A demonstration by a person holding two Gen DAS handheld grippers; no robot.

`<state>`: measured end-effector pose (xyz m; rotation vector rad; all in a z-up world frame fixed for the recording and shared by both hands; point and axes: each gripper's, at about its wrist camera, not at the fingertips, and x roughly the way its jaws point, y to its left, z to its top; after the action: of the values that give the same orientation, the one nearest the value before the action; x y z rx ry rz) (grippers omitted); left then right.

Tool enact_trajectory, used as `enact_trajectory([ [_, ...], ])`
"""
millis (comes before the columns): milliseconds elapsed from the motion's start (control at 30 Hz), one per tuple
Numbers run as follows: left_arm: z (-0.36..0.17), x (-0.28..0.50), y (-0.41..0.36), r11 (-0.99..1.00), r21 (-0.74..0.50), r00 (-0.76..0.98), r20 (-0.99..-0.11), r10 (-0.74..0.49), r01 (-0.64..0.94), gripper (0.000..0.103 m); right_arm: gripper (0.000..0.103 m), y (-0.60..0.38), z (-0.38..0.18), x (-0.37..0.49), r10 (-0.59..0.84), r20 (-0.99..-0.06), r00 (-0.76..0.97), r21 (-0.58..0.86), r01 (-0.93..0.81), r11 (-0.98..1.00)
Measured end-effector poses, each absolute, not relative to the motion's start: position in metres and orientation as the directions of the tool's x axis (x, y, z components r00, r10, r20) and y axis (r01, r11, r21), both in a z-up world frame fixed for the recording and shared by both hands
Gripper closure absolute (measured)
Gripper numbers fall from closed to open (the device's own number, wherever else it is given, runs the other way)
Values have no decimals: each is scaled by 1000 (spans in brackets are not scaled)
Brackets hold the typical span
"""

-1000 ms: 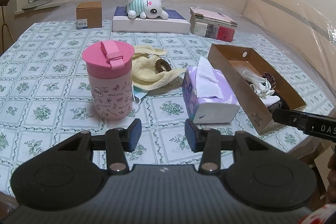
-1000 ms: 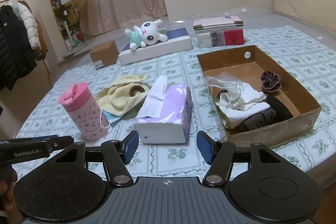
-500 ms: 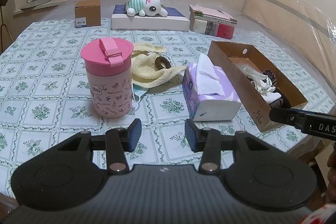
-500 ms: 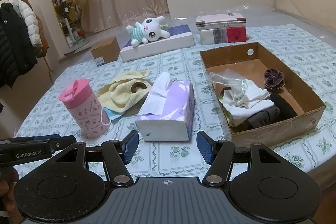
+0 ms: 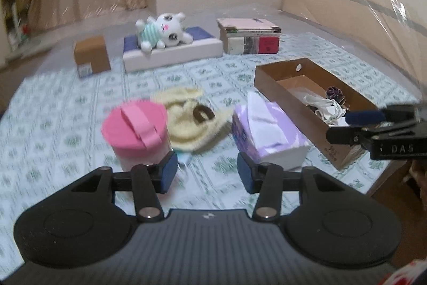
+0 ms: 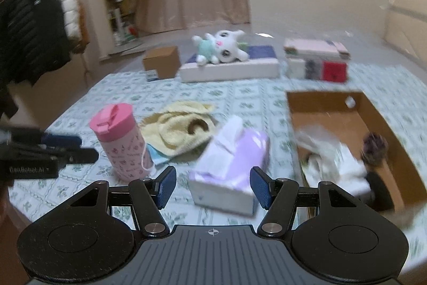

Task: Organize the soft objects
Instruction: 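Move both grippers back toward the yellow towel and brown ring, then grasp the brown ring hair tie with the right gripper while the left gripper grasps the yellow towel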

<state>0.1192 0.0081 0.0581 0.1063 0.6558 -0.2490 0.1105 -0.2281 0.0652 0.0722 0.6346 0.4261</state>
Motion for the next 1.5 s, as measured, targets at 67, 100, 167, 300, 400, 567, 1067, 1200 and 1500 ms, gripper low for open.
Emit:
enact_trajectory([
  [67,68,130,13,954,54,765,-612,-201,295,54,42,-223,69,123,421,-560,714,173,-396,902],
  [100,72,136,15,947,69,761,-615,-207,314,49,42,-220,70,130,424,-565,708,161,-410,898],
  [167,78,152,23,934,87,749,-626,-219,347,48,42,-213,73,145,432,-575,695,130,-444,887],
  [300,86,183,40,916,110,721,-655,-225,386,43,42,-200,71,177,437,-594,675,76,-493,867],
  [400,90,211,50,898,142,702,-678,-219,417,39,42,-189,68,205,446,-618,647,59,-528,847],
  [567,88,263,60,859,159,650,-723,-234,487,36,42,-165,57,255,481,-676,558,52,-615,787],
  [1067,39,382,55,728,77,419,-857,-301,681,26,42,-105,-15,367,450,-837,311,85,-738,669],
  [1200,23,397,49,698,85,383,-879,-284,711,24,42,-95,-34,378,435,-855,284,88,-746,660],
  [1500,-13,416,34,637,67,286,-926,-246,768,16,77,-97,-50,392,439,-858,267,133,-711,691],
])
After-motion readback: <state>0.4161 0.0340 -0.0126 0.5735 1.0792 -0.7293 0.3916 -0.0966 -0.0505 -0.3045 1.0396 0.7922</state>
